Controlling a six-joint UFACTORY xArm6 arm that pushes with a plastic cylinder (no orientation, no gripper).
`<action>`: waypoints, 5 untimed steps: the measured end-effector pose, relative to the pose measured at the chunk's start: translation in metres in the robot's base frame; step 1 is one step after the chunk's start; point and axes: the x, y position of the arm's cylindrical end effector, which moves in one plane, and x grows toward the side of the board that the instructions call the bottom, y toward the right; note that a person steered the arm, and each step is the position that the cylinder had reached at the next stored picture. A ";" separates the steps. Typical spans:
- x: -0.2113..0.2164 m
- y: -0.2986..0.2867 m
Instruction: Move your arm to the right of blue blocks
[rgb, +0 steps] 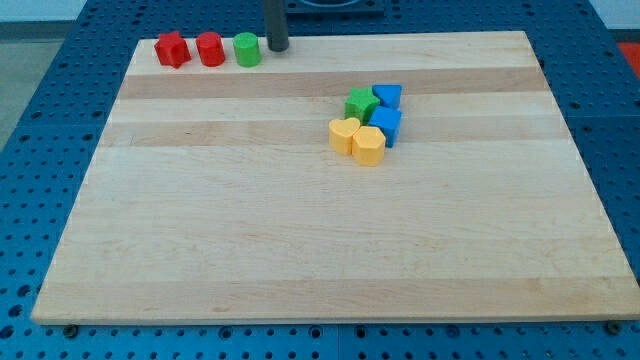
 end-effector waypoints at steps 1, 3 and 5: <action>0.008 0.057; 0.073 0.160; 0.132 0.187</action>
